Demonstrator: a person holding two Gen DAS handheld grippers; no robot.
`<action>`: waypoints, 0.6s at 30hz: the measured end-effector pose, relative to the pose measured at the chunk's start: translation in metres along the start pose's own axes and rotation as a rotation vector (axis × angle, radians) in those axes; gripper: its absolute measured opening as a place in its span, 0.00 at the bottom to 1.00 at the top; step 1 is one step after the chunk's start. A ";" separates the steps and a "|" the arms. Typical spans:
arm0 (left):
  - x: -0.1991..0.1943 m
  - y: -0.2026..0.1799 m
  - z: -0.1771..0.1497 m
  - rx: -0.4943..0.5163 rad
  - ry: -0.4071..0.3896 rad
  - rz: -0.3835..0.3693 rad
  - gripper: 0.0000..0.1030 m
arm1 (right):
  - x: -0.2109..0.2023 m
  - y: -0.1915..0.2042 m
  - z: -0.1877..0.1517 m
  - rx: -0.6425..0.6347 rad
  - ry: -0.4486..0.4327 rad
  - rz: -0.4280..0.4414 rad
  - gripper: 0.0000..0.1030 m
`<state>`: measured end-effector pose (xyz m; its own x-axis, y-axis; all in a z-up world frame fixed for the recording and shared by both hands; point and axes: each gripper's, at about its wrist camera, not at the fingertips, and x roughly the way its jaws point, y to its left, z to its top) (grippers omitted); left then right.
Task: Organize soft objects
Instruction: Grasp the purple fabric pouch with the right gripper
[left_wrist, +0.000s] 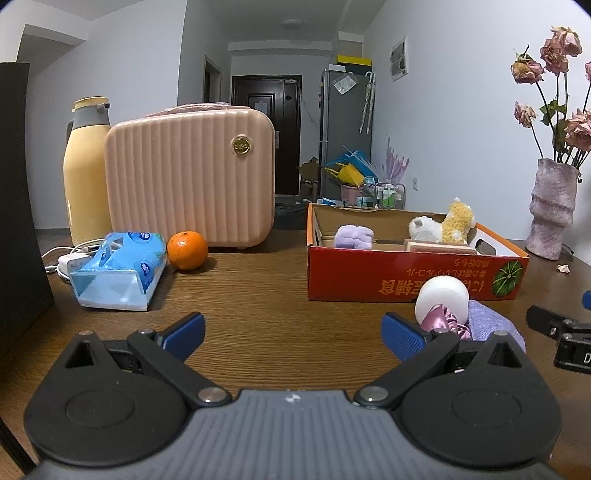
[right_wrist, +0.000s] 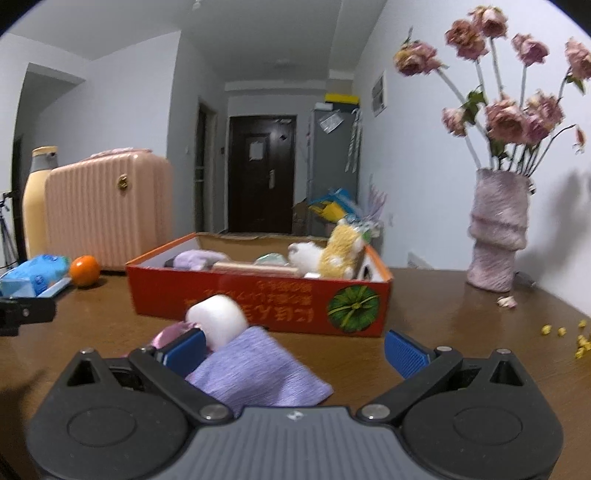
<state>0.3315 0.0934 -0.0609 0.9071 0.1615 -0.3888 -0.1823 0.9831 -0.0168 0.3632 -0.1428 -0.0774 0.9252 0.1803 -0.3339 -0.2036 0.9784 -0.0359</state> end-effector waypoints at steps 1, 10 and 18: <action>0.000 0.001 0.000 0.001 0.001 -0.001 1.00 | 0.001 0.002 -0.001 -0.003 0.007 0.007 1.00; 0.001 0.004 -0.002 0.021 0.005 -0.023 1.00 | 0.027 0.017 -0.003 0.011 0.149 0.043 1.00; 0.002 0.003 -0.003 0.020 0.015 -0.027 1.00 | 0.052 0.020 -0.009 0.023 0.282 0.020 1.00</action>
<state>0.3318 0.0967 -0.0648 0.9057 0.1337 -0.4023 -0.1499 0.9887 -0.0088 0.4042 -0.1144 -0.1040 0.7947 0.1673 -0.5835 -0.2106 0.9776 -0.0066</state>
